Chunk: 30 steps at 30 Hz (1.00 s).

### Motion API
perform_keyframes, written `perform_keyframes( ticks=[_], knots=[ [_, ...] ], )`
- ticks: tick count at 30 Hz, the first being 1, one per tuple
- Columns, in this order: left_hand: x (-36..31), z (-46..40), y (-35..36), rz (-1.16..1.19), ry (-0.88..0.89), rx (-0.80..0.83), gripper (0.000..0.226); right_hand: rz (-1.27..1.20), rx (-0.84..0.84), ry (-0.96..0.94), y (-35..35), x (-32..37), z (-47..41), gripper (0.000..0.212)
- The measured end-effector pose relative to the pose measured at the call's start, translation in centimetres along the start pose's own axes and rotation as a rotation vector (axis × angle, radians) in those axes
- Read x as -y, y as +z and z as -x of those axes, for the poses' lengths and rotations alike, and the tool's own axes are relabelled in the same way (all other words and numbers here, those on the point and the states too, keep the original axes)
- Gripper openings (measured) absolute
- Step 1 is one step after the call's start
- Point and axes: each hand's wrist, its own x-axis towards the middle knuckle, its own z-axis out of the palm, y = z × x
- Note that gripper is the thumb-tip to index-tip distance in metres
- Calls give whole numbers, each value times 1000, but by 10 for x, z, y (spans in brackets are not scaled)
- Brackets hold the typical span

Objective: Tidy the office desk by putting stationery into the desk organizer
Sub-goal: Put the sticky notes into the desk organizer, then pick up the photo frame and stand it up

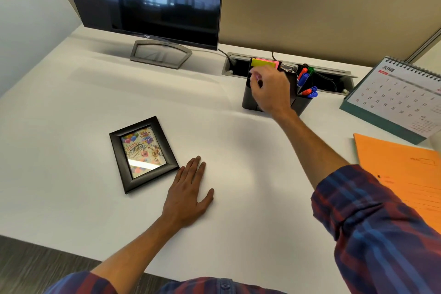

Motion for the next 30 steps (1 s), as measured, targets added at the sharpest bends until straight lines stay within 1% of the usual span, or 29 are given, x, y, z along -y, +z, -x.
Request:
perform_keyframes(
  ticks=[4, 9, 13, 18, 25, 28, 30],
  knots=[
    [-1, 5, -1, 7, -24, -38, 65, -93, 88, 16, 13, 25, 36, 21],
    [2, 11, -3, 4, -29, -90, 52, -150, 260, 42, 32, 50, 80, 23],
    [7, 20, -8, 4, -25, -109, 49, -169, 434, 89, 43, 70, 108, 27],
    [21, 36, -23, -2, -63, -184, 46, -187, 573, 92, 54, 90, 133, 29],
    [51, 47, -47, -64, -218, -330, 52, -207, 682, 92, 71, 118, 155, 34],
    [65, 46, -58, -28, -390, -441, 49, -217, 687, 108, 77, 131, 160, 34],
    [72, 44, -64, 19, -534, -465, 48, -210, 680, 114, 81, 140, 162, 36]
  ],
)
